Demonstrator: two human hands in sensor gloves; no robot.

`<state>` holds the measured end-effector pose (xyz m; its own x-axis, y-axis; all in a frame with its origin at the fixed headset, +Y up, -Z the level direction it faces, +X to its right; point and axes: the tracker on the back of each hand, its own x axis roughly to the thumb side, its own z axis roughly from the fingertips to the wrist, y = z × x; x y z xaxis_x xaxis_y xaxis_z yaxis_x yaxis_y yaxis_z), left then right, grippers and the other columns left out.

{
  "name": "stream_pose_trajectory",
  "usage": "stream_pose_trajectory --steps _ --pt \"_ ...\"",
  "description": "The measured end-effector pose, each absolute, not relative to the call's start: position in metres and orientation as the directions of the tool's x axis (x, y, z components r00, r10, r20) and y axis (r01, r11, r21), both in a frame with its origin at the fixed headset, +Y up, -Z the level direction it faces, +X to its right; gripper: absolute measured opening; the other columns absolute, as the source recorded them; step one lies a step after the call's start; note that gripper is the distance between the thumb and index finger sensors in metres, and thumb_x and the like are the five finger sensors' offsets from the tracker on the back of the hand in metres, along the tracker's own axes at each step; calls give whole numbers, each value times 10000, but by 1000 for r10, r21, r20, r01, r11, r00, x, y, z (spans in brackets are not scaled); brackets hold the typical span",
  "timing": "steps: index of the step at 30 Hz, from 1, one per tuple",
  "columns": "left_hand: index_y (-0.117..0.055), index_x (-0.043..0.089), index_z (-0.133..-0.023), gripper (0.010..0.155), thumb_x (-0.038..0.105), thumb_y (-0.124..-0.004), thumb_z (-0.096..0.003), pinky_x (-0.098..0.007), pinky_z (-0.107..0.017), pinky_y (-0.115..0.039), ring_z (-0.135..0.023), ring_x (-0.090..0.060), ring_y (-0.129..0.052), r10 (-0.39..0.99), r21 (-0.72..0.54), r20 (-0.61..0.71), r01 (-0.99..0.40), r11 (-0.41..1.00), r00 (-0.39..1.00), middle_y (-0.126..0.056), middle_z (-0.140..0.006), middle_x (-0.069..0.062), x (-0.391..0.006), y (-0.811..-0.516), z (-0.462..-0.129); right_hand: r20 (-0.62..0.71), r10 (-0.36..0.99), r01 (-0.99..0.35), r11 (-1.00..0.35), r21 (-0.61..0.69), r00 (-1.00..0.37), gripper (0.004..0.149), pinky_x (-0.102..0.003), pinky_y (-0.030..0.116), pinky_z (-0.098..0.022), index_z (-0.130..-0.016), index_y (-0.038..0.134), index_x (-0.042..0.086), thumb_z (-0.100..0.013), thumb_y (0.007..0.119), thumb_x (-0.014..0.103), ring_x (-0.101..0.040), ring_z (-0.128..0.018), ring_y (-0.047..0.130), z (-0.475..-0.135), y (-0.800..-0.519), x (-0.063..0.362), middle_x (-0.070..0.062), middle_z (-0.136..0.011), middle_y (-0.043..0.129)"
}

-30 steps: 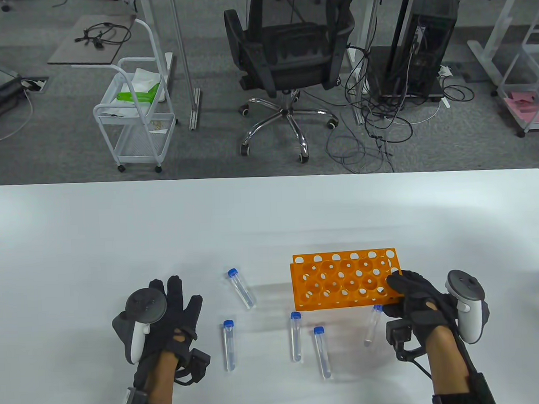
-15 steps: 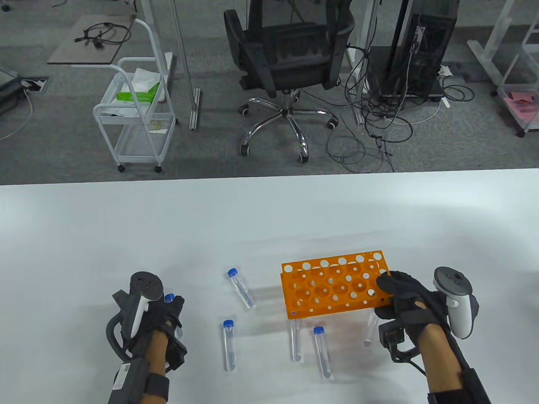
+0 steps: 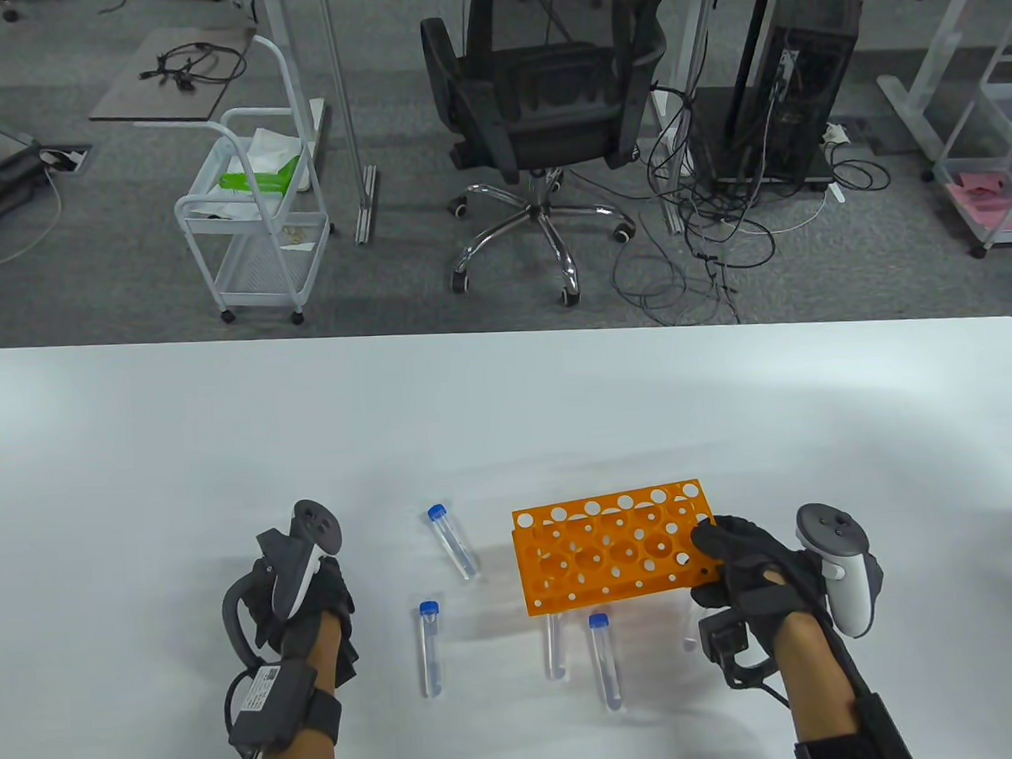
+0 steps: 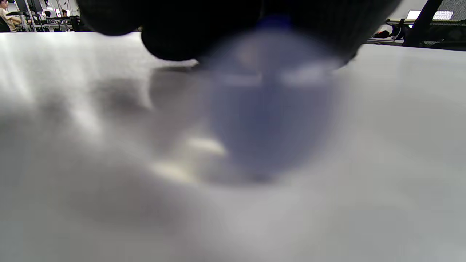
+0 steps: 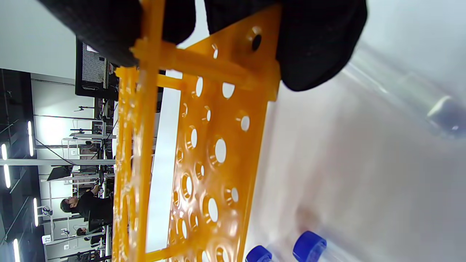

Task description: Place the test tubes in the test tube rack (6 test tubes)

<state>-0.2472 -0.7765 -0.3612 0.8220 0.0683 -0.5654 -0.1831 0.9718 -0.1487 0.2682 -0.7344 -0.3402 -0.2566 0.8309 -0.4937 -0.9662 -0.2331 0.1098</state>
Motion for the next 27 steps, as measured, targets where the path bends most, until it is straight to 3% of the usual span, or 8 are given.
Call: stream_pose_trajectory --steps 5,14,27 --pt "-725 303 -946 523 404 -800 -439 -454 -495 -725 -617 -246 -872 114 -151 -562 -238 959 819 -898 -758 -106 -249 -774 -361 -492 835 -969 -222 110 -247 472 -492 840 -530 -836 663 197 -469 742 484 -377 -807 872 -340 -735 268 -117 -1069 565" --pt "-747 296 -936 529 417 -817 -425 -464 -481 -728 -593 -259 -877 298 -37 -536 -374 927 790 -912 -752 -94 -249 -749 -356 -493 833 -968 -225 115 -252 475 -493 842 -527 -838 660 195 -469 742 482 -380 -804 874 -339 -734 266 -118 -1069 562" --pt "-843 236 -838 500 457 -859 -390 -449 -415 -774 -479 -224 -935 443 141 -369 -421 896 817 -983 -617 -54 -227 -699 -344 -498 824 -962 -240 128 -272 485 -496 845 -524 -856 634 192 -475 731 477 -389 -806 869 -337 -736 260 -123 -1075 539"
